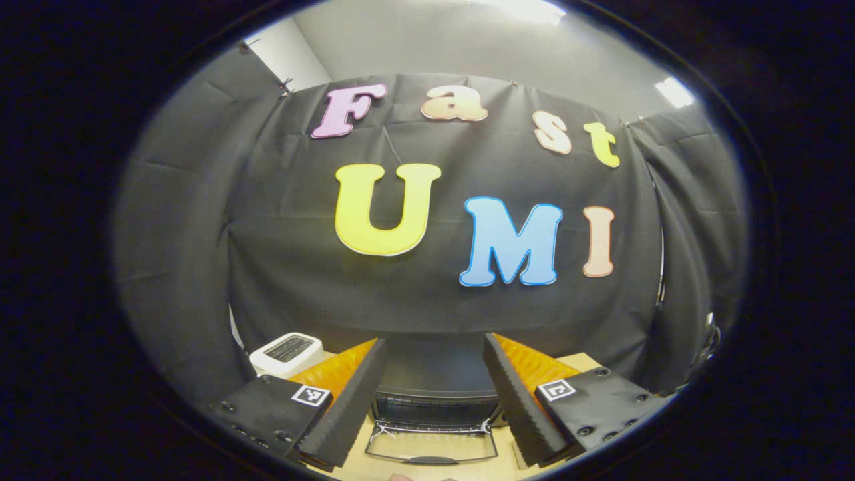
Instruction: Open the electric oven with the left hand, put the food in, and close the electric oven.
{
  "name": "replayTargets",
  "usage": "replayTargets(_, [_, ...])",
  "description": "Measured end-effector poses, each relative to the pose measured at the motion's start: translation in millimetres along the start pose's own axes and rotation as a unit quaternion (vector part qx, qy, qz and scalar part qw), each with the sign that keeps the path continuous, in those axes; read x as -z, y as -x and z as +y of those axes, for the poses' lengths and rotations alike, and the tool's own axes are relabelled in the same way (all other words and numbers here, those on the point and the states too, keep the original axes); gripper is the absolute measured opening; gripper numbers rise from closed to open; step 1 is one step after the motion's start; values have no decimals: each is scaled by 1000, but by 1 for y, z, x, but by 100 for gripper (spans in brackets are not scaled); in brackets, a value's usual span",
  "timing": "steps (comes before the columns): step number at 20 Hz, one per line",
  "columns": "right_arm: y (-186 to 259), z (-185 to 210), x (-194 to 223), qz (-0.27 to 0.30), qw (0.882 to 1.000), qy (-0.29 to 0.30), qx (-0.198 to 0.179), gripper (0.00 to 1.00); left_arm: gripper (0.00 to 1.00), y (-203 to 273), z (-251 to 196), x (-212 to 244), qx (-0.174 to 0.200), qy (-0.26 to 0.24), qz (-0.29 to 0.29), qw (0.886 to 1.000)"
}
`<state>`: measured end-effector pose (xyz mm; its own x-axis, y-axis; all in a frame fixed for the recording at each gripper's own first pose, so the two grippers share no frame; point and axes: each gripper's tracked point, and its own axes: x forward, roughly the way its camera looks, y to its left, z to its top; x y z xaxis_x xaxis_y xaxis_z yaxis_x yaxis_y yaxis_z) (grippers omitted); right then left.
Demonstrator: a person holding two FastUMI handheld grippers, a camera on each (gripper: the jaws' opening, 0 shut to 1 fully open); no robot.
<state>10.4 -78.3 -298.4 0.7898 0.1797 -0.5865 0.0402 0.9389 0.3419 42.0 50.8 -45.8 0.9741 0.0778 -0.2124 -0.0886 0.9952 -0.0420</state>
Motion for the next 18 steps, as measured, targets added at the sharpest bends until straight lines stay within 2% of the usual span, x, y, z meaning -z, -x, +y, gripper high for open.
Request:
replayTargets(6, [-42,-2,56,84,994,-56,-39,98,100,15,4,-32,-24,-6,-25,999])
replayTargets(9, [-55,1,80,120,989,-69,-52,98,93,25,7,-27,-45,-13,-15,999])
replayTargets(10, [-59,2,86,131,987,-72,-54,98,96,27,8,-23,-51,-14,-10,999])
replayTargets(11, [-63,4,89,138,985,-79,-61,97,92,31,9,-21,-56,-16,-7,998])
replayTargets(13, [-69,12,95,152,981,-94,-75,96,95,37,16,-16,-71,-21,1,997])
replayTargets(14, [-72,14,95,156,980,-98,-76,93,96,42,18,-15,-78,-24,3,997])
replayTargets(15, [-74,18,98,164,977,-105,-84,73,97,45,21,-15,-86,-25,5,996])
replayTargets(17, [-69,33,107,192,967,-122,-116,69,100,48,24,-12,-99,-24,11,995])
replayTargets(18, [-69,37,112,196,966,-116,-126,69,100,49,23,-11,-101,-22,14,995])
